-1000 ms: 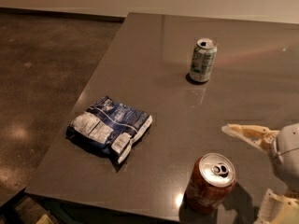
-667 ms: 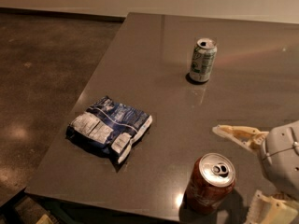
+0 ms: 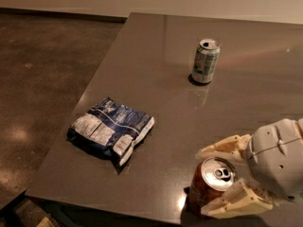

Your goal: Move coke can near 7up can

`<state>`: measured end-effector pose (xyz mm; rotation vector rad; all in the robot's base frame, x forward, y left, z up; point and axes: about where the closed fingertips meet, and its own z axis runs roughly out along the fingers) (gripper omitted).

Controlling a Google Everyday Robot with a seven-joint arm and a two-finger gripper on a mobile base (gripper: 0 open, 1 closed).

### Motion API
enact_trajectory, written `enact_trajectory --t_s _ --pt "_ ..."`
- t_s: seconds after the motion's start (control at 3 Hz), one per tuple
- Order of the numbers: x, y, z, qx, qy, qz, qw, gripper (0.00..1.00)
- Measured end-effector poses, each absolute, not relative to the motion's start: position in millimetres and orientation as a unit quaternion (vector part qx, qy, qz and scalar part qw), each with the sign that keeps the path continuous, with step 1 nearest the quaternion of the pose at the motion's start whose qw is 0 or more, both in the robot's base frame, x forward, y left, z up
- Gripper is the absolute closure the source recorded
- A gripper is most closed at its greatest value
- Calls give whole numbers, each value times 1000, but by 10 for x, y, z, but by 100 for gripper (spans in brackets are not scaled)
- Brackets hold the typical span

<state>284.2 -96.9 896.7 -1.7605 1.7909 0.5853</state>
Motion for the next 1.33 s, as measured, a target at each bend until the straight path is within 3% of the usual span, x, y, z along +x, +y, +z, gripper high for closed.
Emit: enact_trajectory --t_s 0.67,1.0,1.33 --pt "3044 -1027 9118 -642 680 210 283 88" --pt "3234 -1096 9274 -631 690 202 290 100" --pt "3662 -1247 9470 -613 704 190 304 100"
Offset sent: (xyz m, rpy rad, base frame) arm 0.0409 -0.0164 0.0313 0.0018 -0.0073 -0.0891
